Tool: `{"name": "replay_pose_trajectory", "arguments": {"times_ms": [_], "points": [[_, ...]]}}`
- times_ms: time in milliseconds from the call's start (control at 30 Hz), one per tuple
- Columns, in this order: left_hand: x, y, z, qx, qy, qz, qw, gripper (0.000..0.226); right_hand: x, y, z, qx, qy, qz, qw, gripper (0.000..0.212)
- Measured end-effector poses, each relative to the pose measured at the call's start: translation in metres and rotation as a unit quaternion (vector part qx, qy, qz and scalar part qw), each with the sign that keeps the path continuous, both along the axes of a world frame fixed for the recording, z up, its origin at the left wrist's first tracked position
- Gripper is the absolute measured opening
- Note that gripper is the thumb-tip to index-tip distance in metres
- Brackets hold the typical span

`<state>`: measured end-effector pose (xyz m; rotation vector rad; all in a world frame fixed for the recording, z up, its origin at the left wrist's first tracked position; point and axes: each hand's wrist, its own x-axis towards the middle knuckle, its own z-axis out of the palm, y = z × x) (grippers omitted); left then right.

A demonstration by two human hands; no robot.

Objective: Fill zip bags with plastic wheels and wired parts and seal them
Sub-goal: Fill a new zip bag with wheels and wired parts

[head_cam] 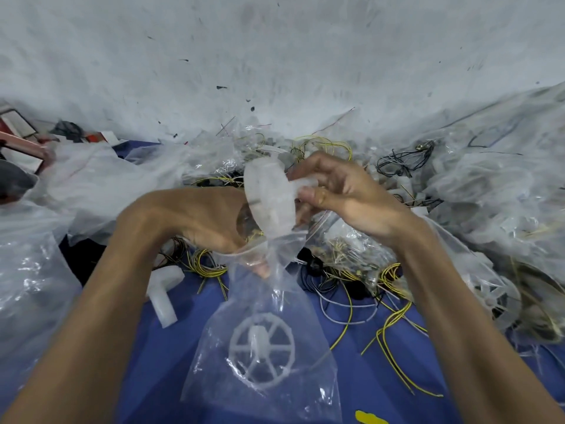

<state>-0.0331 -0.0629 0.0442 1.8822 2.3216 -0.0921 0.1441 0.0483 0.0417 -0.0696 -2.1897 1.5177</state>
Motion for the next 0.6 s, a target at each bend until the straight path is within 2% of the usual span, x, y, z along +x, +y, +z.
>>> {"name": "replay_pose_trajectory", "arguments": {"times_ms": [133, 233, 300, 433, 533, 600], "points": [[-0.001, 0.000, 0.004, 0.093, -0.071, -0.028, 0.993, 0.071, 0.002, 0.002, -0.002, 0.061, -0.064, -0.009, 0.996, 0.008], [0.006, 0.001, 0.009, 0.134, -0.105, -0.050, 0.984, 0.081, 0.004, 0.003, 0.001, 0.087, -0.071, -0.040, 0.993, 0.007], [0.011, 0.001, 0.012, 0.190, -0.134, -0.054, 0.971, 0.091, 0.006, 0.004, 0.006, 0.144, -0.064, -0.091, 0.983, 0.009], [0.015, 0.005, 0.013, 0.337, -0.074, -0.068, 0.936, 0.109, 0.005, 0.002, 0.013, 0.331, 0.000, -0.217, 0.918, 0.012], [0.019, 0.008, 0.008, 0.393, -0.031, -0.080, 0.916, 0.110, 0.006, 0.003, 0.014, 0.383, 0.036, -0.265, 0.884, 0.018], [0.021, 0.010, 0.005, 0.404, 0.006, -0.088, 0.911, 0.110, 0.008, 0.008, 0.012, 0.383, 0.010, -0.254, 0.888, 0.023]]}}
